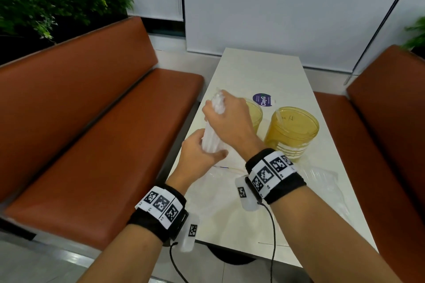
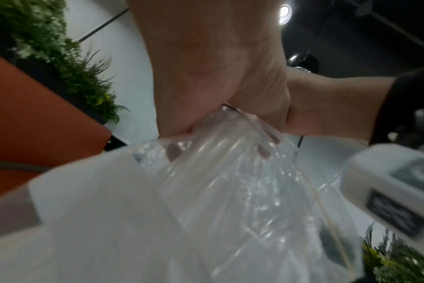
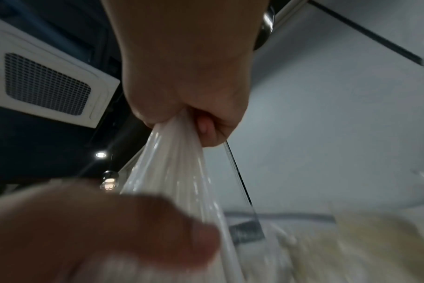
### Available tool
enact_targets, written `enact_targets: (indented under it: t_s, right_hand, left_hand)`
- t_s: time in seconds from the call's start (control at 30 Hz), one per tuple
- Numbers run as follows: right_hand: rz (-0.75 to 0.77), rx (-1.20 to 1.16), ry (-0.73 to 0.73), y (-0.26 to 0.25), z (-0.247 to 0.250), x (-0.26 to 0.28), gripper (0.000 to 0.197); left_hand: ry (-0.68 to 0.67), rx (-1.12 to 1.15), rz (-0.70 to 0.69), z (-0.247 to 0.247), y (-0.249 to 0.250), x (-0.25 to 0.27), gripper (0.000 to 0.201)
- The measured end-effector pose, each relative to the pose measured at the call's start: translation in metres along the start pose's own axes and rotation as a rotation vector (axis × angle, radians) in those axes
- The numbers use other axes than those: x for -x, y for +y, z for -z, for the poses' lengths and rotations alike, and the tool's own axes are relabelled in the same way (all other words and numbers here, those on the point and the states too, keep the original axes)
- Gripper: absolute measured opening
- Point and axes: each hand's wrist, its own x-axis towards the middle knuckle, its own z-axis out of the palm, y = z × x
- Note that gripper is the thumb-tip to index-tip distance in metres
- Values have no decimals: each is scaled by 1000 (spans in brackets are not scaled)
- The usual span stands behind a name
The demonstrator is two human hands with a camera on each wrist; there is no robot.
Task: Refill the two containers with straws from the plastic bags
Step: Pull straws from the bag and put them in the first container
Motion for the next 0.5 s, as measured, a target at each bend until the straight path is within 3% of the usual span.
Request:
enact_targets:
  t_s: [0.13,0.3,0.43,0.5]
  right_hand:
    - [86,-19,50,-17,20,-25,28]
    - [141,-130,163,-32,51,-63,30]
    - [153,-189,283,-37,80,-95,38]
    - [154,-206,344,-34,92,-109,33]
  left_hand:
    - [-16,52,41,-1,0,1,67]
    - [14,88,76,6,4,-3,61]
    - [34,151,86,10,-3,-9,67]
    - [54,119,80,12,-6,-12,62]
